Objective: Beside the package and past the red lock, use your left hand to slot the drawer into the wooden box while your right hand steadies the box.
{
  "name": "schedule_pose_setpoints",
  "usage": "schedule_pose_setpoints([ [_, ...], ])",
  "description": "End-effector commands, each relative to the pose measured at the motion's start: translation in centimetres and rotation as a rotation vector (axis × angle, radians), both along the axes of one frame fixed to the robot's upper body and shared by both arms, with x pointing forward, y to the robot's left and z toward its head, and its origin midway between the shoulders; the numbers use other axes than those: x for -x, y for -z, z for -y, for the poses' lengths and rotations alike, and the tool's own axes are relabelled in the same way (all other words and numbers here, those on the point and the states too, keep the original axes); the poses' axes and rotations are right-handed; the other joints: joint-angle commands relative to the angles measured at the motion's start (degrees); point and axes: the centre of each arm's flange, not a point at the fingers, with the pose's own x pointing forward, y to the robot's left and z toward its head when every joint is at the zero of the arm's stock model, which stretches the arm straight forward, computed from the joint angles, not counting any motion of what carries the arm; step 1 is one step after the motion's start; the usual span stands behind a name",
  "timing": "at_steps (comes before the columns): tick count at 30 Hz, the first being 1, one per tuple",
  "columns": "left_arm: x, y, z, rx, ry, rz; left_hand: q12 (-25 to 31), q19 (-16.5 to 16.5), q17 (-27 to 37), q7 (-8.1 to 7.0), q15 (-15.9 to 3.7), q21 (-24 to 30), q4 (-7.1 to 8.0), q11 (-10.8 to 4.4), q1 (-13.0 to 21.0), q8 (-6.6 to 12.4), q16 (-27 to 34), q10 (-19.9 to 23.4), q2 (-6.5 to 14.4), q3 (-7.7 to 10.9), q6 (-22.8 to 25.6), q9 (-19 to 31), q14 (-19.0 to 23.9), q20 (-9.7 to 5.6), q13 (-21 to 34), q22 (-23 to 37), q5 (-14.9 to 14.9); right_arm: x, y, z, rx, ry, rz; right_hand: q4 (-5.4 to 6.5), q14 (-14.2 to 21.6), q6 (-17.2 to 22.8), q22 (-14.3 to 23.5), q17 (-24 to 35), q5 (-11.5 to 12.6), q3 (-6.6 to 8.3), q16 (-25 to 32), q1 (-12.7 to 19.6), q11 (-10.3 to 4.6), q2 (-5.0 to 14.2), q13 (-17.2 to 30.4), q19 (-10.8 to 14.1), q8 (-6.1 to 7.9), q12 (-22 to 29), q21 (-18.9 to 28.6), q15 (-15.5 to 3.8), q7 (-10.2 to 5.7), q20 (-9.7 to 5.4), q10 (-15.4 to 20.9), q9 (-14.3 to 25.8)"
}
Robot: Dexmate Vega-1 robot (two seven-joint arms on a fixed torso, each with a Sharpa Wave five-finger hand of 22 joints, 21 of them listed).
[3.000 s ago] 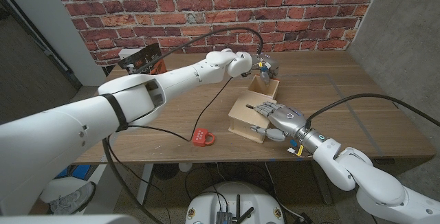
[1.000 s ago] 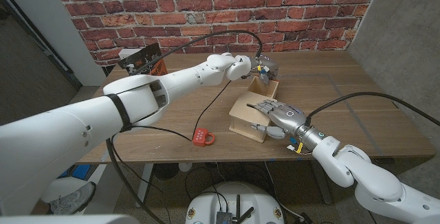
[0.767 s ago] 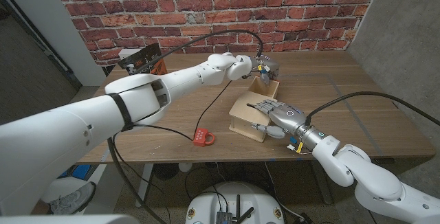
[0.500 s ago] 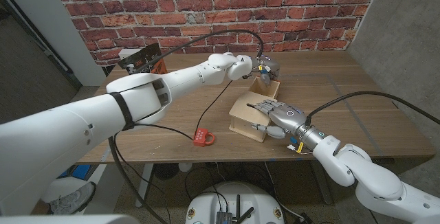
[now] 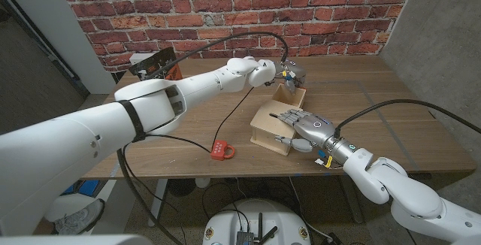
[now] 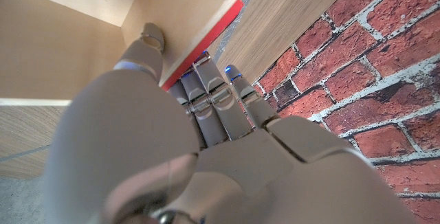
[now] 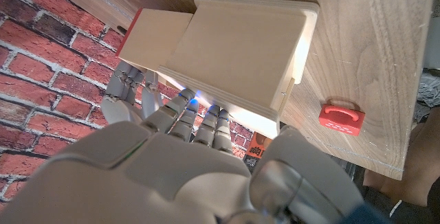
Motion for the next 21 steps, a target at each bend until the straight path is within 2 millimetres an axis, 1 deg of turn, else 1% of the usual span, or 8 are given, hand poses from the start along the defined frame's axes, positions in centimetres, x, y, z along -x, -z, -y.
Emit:
schedule_pose_setpoints([
  [1,0.01,-0.09,-0.55,-0.010,0.007,0.006,0.4,0.1,0.1,-1.15,-1.94,-0.2,0.24,-1.43,3.9,0.71,0.4,1.3,4.1,0.26,1.8,0.2,1.2,-8.85,0.2,0.0,0.4,0.05,-0.17,-0.08,0.008,-0.003,0.013,0.08,0.5,0.6,0.3,0.0,-0.1,0.40,0.2,-0.6,0.56,0.23,0.3,0.5,0.34,0.5,0.4,-0.16,0.03,-0.02,0.3,0.3],
  [9,0.19,-0.17,-0.52,-0.008,0.018,0.003,0.4,0.1,0.1,-1.10,-1.94,-0.2,0.24,-1.44,3.9,0.69,0.4,1.4,4.1,0.26,1.8,0.2,1.2,-8.85,0.2,0.0,0.4,0.15,-0.25,-0.28,0.010,-0.003,0.014,0.08,0.5,0.6,0.3,0.0,-0.1,0.40,0.2,-0.6,0.56,0.23,0.3,0.5,0.34,0.5,0.4,-0.16,0.03,-0.02,0.3,0.3],
  [21,0.73,0.17,-1.12,0.004,0.006,-0.003,0.5,0.1,0.1,-1.15,-1.94,-0.2,0.22,-1.43,3.9,0.69,0.4,1.5,4.1,0.23,1.8,0.2,1.2,-8.85,0.2,0.0,0.4,0.05,-0.12,-0.22,-0.004,0.007,0.006,0.08,0.5,0.6,0.3,0.0,-0.1,0.40,0.2,-0.6,0.56,0.23,0.3,0.5,0.34,0.5,0.4,-0.16,0.03,-0.02,0.3,0.3],
])
